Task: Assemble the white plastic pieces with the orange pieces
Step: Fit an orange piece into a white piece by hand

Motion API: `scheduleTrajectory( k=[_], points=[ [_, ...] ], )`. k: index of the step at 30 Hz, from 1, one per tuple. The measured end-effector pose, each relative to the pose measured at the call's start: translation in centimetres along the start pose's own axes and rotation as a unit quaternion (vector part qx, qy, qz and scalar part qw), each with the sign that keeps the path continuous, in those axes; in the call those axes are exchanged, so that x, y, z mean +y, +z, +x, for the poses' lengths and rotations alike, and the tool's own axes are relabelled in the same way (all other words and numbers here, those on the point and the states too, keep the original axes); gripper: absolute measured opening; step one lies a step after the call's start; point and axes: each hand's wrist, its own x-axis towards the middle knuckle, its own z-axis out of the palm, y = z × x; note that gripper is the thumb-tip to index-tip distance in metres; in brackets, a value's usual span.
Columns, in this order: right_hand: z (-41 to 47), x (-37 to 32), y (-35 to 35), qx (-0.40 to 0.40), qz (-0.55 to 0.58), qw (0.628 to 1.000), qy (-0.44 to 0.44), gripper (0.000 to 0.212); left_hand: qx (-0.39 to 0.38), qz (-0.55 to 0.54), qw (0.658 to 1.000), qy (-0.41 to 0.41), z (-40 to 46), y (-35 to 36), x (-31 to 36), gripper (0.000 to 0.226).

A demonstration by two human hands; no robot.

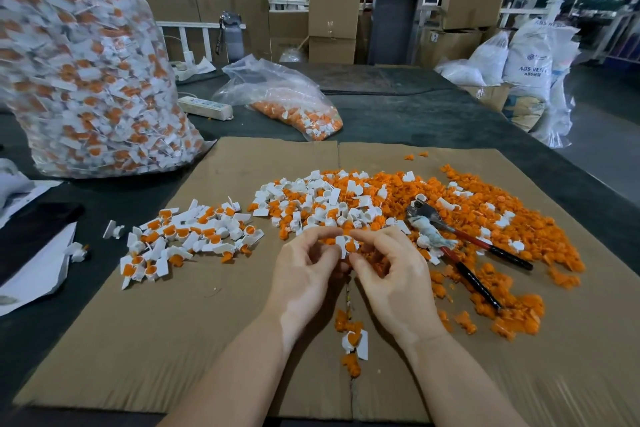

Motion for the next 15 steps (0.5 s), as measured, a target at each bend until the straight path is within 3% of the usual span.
scheduleTrajectory(
  k=[15],
  points=[
    [0.13,-0.24,-0.14,-0.001,0.015,0.999,-0.033,0.022,-0.012,-0.013,1.000,0.007,-0.06,-0.31,0.20,0.019]
  ],
)
